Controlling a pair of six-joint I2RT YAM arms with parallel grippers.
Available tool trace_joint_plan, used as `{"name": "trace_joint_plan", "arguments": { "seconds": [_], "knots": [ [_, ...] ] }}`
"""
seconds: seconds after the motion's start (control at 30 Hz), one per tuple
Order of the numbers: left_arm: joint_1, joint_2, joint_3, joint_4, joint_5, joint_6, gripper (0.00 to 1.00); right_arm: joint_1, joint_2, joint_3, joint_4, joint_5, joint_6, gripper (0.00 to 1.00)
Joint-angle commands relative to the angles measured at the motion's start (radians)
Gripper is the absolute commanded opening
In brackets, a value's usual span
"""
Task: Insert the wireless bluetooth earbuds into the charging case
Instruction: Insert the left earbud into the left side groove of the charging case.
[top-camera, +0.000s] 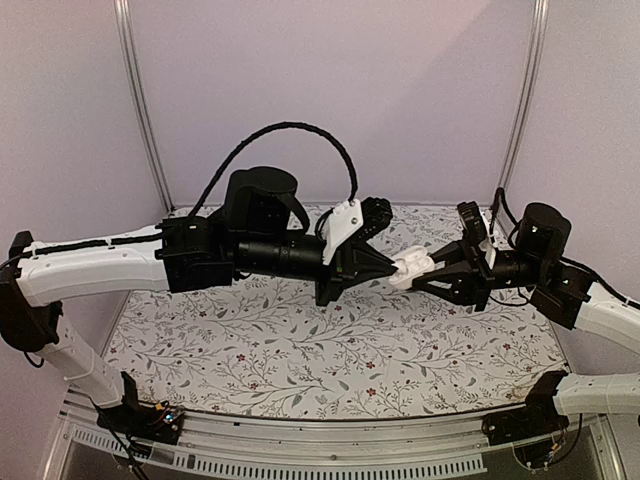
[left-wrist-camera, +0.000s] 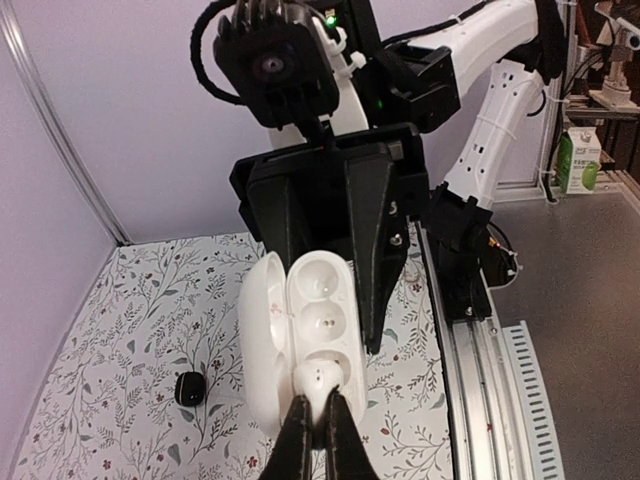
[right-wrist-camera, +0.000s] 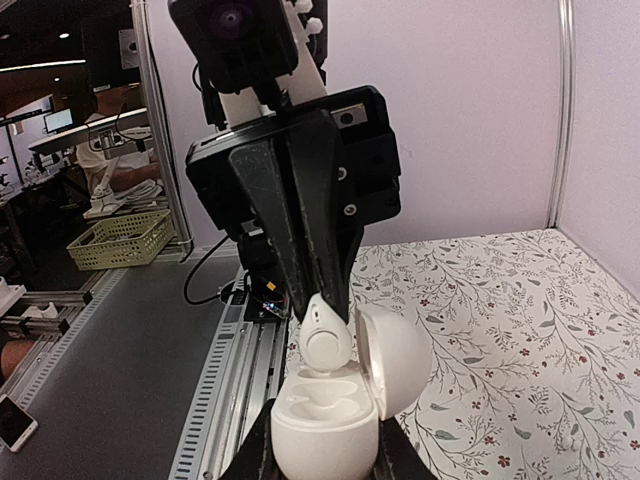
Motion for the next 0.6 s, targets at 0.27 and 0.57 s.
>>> {"name": "trace_joint_plan", "arguments": {
  "seconds": [0.27, 0.57],
  "knots": [
    [-0.035, 0.074, 0.07, -0.051, -0.019, -0.006, 0.0, 0.006, -0.034, -0.007, 0.046, 0.052, 0.002, 0.0],
    [-0.04, 0.1, 0.106, -0.092, -0.028, -0.022, 0.0, 0.006, -0.048, -0.016, 0.055, 0.071, 0.003, 0.0]
  ]
}}
